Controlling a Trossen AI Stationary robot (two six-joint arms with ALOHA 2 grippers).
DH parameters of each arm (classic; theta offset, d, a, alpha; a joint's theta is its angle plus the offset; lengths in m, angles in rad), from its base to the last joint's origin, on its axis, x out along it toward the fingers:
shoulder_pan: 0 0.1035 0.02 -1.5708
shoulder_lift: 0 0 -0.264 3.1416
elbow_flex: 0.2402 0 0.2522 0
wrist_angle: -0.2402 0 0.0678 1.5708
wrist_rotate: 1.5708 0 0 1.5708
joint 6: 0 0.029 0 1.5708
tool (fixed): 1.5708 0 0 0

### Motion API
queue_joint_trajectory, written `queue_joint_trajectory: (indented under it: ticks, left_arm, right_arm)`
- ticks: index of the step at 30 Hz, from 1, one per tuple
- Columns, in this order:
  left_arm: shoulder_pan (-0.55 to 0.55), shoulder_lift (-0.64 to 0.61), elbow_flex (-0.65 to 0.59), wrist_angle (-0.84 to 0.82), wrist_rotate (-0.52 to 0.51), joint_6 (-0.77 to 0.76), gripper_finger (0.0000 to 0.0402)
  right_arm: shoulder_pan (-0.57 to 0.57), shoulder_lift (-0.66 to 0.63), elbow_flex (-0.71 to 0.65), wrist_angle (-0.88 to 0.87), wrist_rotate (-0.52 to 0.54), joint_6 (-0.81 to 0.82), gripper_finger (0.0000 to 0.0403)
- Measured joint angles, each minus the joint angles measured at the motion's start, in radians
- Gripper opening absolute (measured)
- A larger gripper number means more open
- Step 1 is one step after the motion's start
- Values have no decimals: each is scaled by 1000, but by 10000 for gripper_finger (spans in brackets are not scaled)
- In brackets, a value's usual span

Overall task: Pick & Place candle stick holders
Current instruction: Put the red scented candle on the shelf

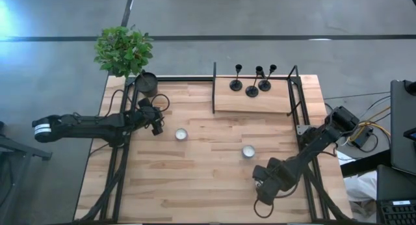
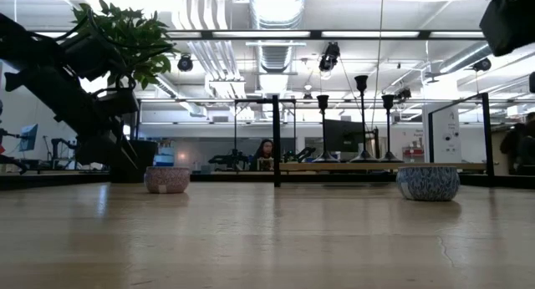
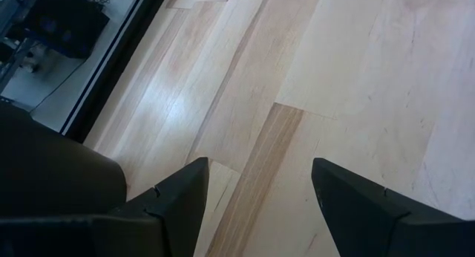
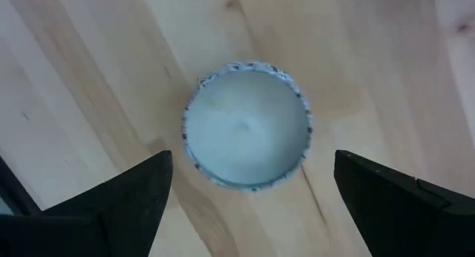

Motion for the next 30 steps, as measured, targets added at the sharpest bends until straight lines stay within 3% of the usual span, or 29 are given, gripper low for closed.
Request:
queue_joint_trajectory:
  ticks: [6,11,30]
  left_arm:
    - [0,0,0,0,0,0,246]
    - [0,0,0,0,0,0,246]
    - [0,0,0,0,0,0,245]
  right_arm:
    - [0,0,-42,113,0,8,365]
    - [0,0,-59,115,51,6,365]
    - [-3,52,-124,242,57,4,365]
